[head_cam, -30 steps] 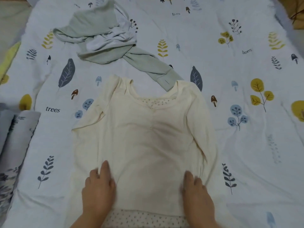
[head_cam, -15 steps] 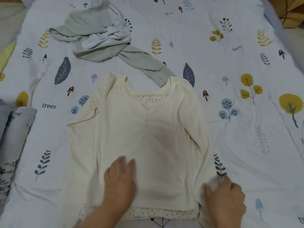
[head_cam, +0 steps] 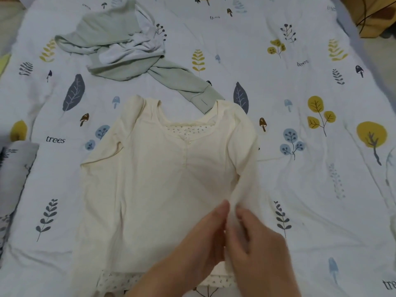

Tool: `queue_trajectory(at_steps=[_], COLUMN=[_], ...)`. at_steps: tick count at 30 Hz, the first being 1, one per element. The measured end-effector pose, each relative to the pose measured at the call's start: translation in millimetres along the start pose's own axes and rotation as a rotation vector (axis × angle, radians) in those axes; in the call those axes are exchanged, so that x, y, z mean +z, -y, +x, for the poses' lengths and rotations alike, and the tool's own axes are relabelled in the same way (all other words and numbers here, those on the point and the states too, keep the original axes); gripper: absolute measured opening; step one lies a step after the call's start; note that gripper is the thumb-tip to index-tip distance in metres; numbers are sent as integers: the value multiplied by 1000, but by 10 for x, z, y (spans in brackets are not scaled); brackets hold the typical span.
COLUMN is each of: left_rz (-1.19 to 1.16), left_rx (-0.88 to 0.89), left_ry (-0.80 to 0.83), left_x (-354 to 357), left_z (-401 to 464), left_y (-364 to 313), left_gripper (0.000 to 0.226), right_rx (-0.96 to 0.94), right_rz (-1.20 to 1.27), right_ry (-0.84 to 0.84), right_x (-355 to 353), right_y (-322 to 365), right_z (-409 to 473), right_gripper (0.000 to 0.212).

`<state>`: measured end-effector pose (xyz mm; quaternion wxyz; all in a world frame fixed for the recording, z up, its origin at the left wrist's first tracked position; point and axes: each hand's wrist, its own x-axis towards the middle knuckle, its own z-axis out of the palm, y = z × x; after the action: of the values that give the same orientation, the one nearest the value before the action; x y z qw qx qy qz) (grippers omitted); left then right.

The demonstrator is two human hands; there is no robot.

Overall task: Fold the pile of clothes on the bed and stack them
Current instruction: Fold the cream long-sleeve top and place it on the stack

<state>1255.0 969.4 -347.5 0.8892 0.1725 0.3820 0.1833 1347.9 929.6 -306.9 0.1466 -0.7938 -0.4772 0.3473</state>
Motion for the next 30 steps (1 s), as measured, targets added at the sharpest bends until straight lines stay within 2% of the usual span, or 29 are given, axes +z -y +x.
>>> queue_trajectory(at_steps=[2,4,6,8,11,13,15,19,20,22,23,27,30], left_rz=[-151,-169,-119,74,664,1042,1170,1254,1253,1251,1197,672,552], left_rx=[28,56,16,-29,-58,-75,-66,-111,-133,-92,-61,93,110], left_ry=[-51,-165,-312,-523,-851,-996,-1070,-967,-927,-873,-863,-656,-575], left_x=[-173,-400,-650,-921,-1308,-1435,-1405,-1391,-1408,-1442,-1464,-1613,-1795], left_z=[-101,-172,-196,-167,-112,-96,-99,-79,-84,-129,-159,-335,-488], left_y=[-112,-211,-233,-193,-48,60,144,358,376,327,289,153,73], left_gripper=[27,19,7,14,10,34,51,69,66,32,16,35,39], right_rx=[-149,-218,-259,-305,-260,-138,-44,2,-9,-37,-53,7,-25], right_rz=[27,102,80,-1,-21,12,38,-24,-82,-192,-223,-265,-566], right_ry=[158,344,530,629,502,331,149,-128,-163,-199,-201,-127,-43], right_x=[61,183,315,421,486,442,372,215,193,173,175,237,245], right_y=[211,328,389,394,252,94,-64,-220,-219,-195,-184,-157,-142], right_z=[-14,-3,24,61,194,400,712,1497,1685,2016,2159,2615,2818], right_gripper=[44,55,68,66,47,36,29,31,34,43,46,47,35])
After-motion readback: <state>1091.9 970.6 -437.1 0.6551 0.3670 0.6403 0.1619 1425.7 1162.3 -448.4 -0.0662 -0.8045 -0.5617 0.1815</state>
